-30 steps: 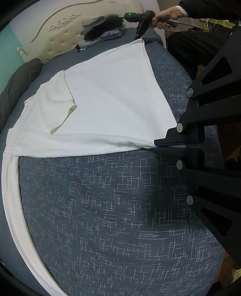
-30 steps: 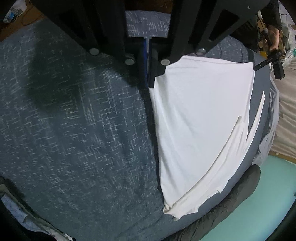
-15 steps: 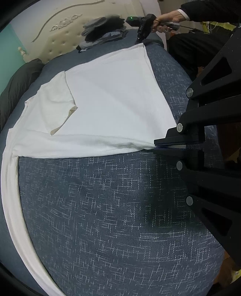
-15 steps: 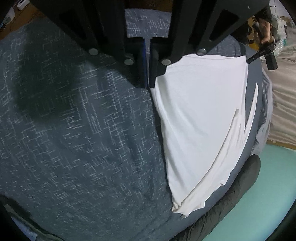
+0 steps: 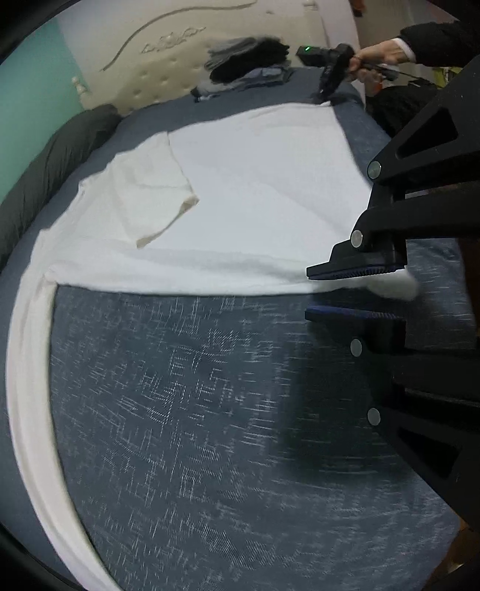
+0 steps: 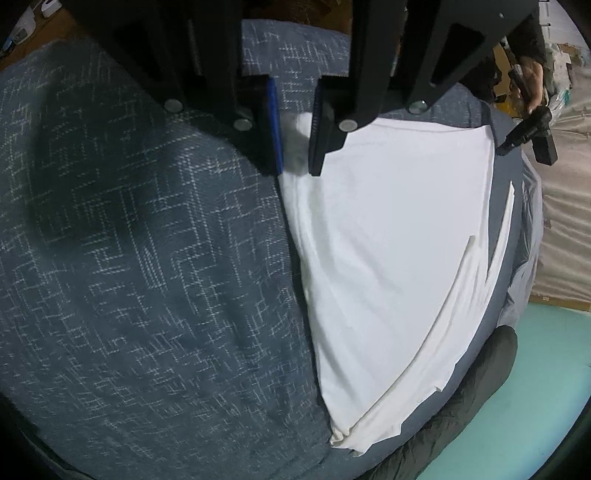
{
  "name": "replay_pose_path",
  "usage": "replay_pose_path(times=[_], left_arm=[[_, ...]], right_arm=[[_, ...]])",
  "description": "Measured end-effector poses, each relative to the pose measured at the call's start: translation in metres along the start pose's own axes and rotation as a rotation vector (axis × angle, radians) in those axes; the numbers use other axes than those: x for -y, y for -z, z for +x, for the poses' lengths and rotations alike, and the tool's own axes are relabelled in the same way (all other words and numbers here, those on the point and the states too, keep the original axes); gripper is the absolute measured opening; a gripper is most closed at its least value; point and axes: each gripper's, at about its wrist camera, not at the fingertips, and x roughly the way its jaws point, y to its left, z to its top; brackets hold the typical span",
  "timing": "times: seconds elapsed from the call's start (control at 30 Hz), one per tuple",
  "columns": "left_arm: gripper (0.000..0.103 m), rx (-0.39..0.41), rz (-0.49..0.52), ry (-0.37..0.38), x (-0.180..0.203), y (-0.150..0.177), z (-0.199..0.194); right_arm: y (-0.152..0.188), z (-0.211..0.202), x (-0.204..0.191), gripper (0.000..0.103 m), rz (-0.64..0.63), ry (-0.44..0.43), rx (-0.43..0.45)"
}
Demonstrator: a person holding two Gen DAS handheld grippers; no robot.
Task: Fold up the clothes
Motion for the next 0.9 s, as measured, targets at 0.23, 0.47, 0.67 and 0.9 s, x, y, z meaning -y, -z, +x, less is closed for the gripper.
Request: replay_pose_path(times=[0.23,0.47,0.67,0.9], left_arm=[[0.016,-0.005,-0.054,0.042,-0.004,-0.011,0.029],[0.002,0.011,-0.031,0.011,-0.003,-0.013,0.03],[0.002,0.084,-0.021,-0.029,-0.007,-0.012,0.006],[0.0,0.066,-0.066,-0.056,-0.024,-0.014,0.014]], right_arm=[[0.001,-0.005,0.004,0.014,0.005,-0.01,-0.008],[0.0,-0.008,0.005,0.013,-0.007,-0.009,-0.007],[-0.008,-0.005,0.008,0.003,-0.007,0.011,0.025],[-0.011,-0.01,0.018,0.002,-0.005,0.052,0.034]])
